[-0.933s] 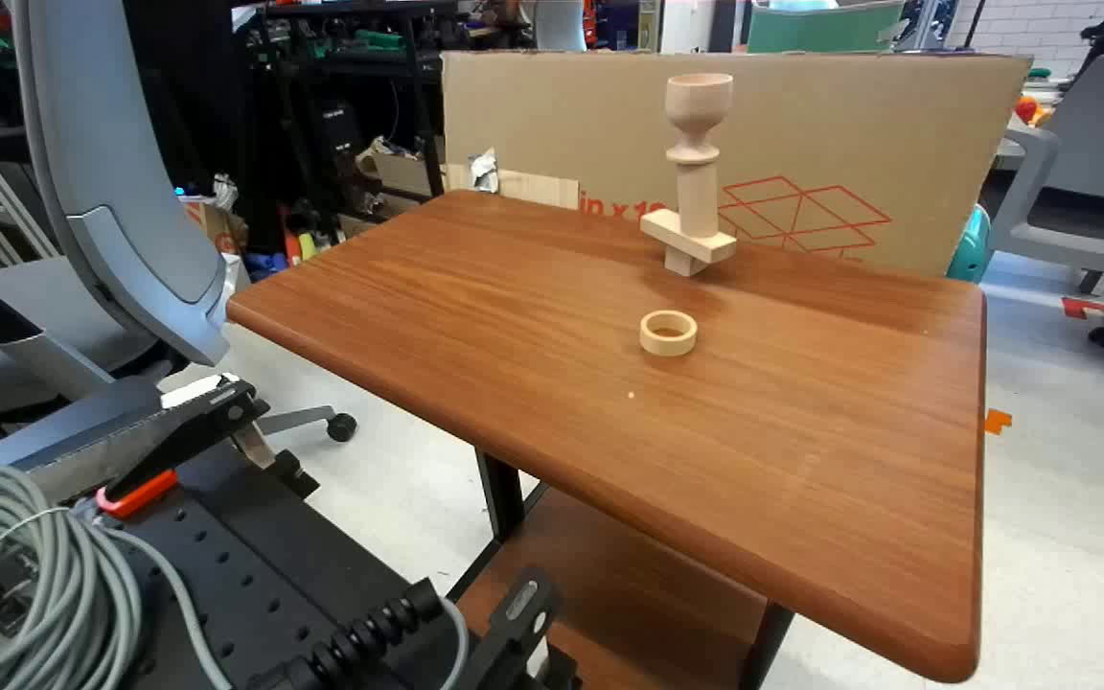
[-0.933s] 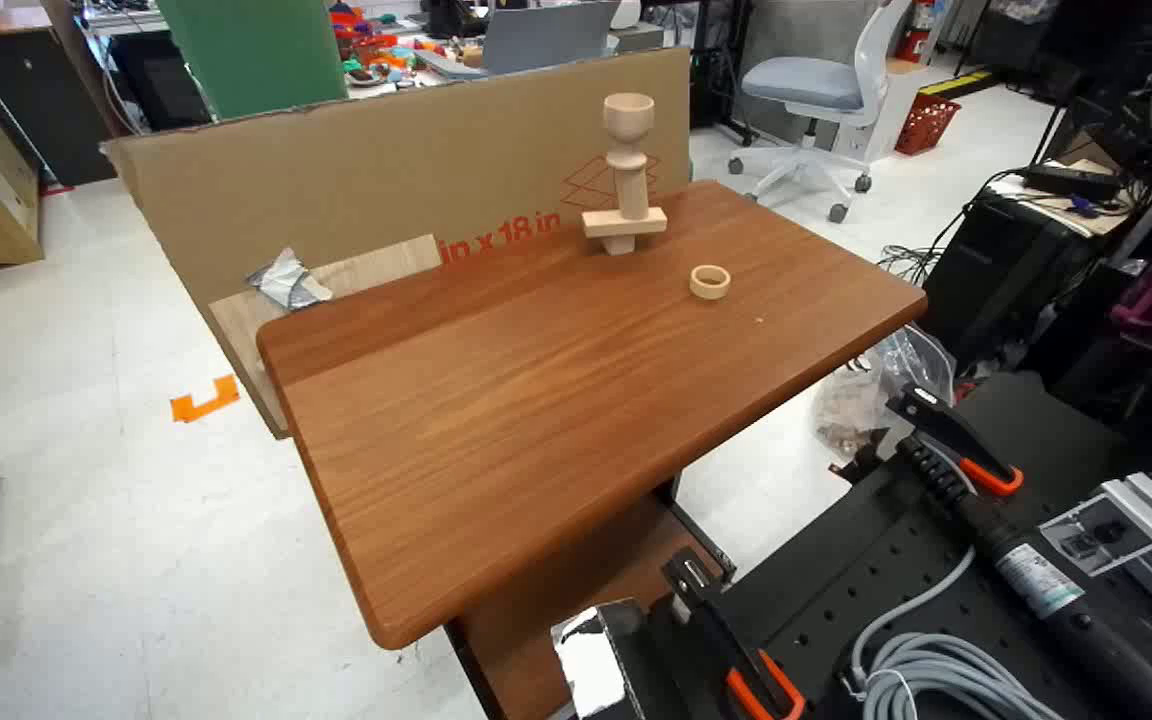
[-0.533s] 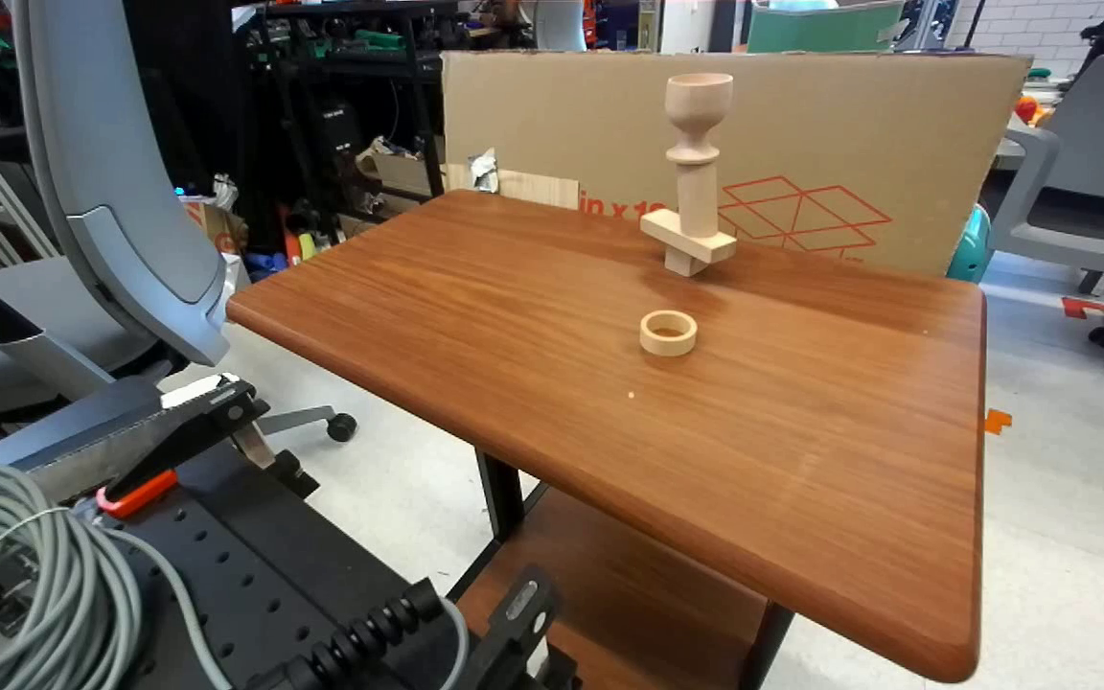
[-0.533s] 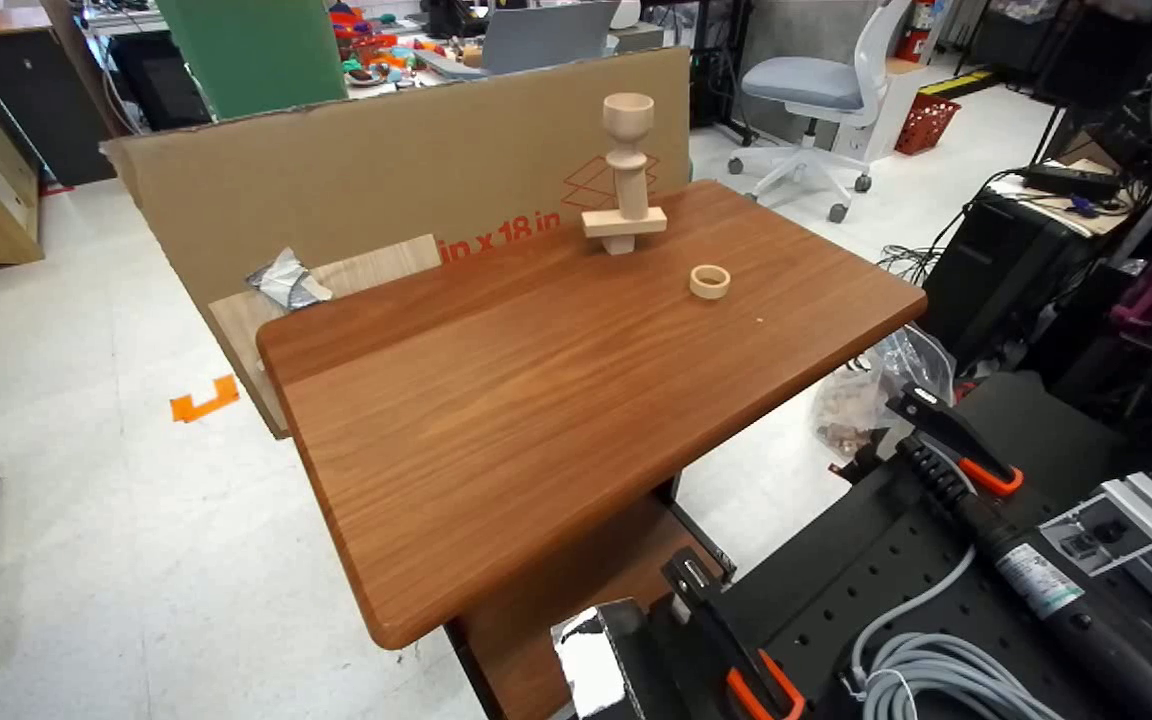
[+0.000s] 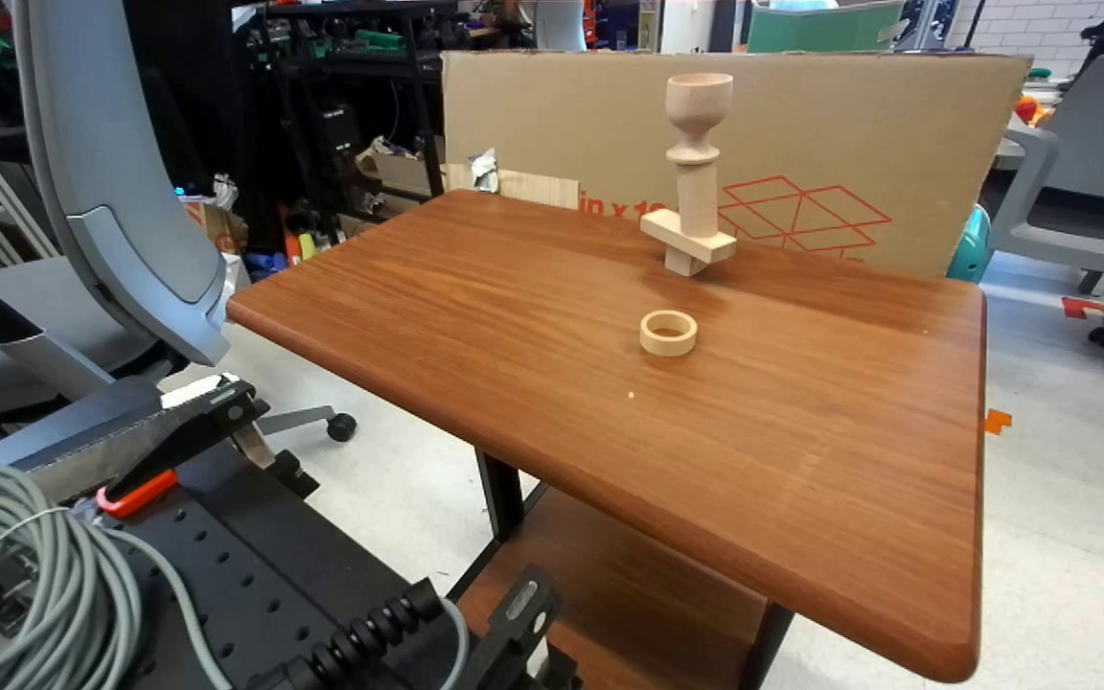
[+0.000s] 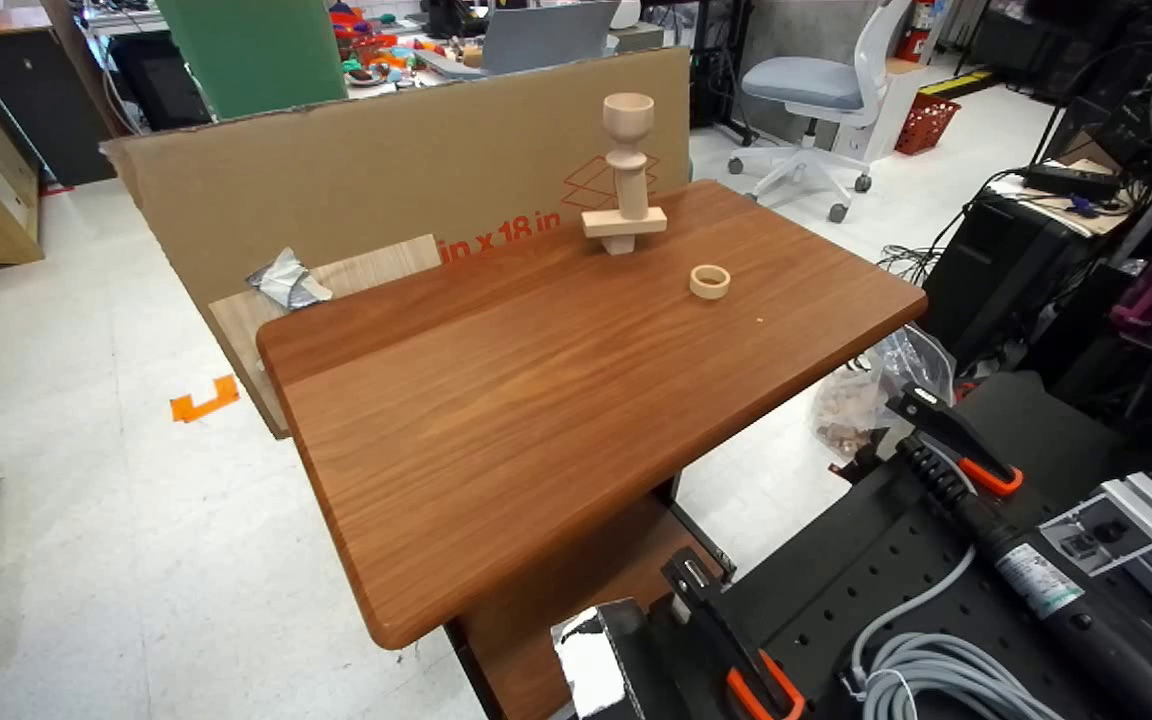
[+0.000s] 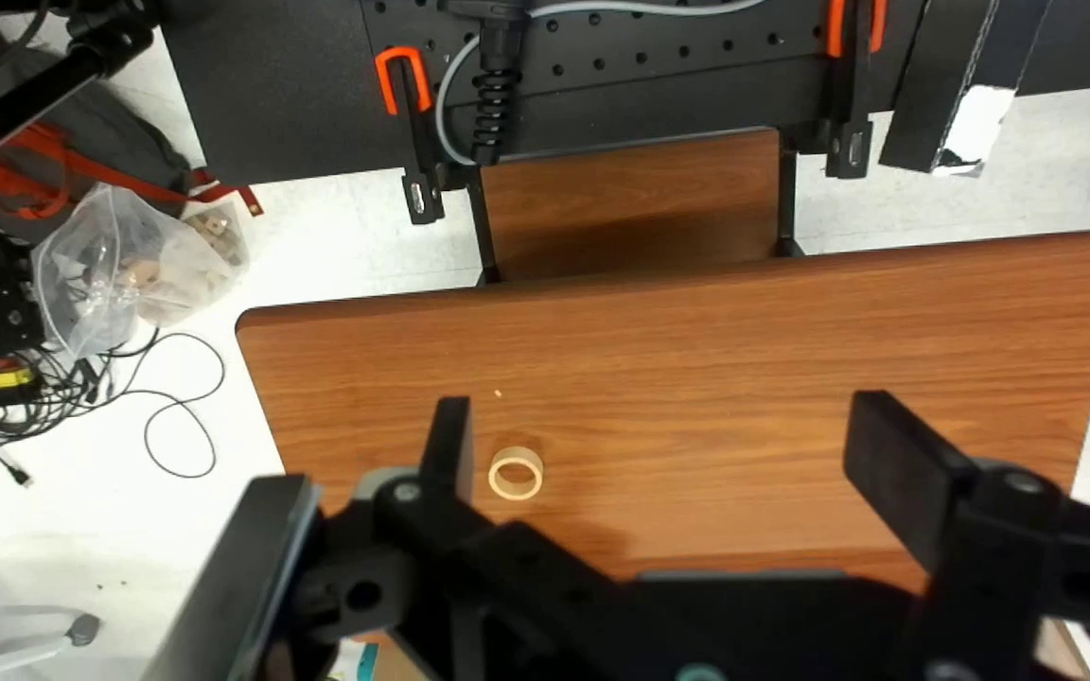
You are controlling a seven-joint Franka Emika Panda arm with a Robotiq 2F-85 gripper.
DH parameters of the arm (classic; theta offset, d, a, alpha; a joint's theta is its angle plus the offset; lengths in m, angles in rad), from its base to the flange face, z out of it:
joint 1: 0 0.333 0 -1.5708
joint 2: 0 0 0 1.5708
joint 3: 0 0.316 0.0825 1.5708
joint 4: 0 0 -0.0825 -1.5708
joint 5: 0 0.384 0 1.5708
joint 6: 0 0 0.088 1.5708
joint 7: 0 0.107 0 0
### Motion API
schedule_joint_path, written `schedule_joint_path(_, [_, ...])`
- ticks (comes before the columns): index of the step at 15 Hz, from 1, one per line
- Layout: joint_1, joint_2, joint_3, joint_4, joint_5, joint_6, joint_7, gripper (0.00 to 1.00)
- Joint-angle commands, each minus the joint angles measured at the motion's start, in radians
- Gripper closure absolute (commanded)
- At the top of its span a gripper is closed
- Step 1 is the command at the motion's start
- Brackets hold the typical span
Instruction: Pick up the circular block and put it on the pile of wooden blocks
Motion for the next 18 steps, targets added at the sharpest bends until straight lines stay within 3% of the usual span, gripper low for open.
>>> schedule_joint_path(1, [-0.006, 0.117, -0.055, 0.071, 0.004, 0.079, -0.07, 0.0])
schedule_joint_path(9, [-0.011, 0.463, -0.168, 0.255, 0.019, 0.192, -0.202, 0.0])
schedule_joint_path(13, [-0.024, 0.646, -0.188, 0.363, -0.002, 0.226, -0.222, 0.0])
schedule_joint_path(18, [-0.043, 0.862, -0.2, 0.469, 0.005, 0.349, -0.226, 0.0])
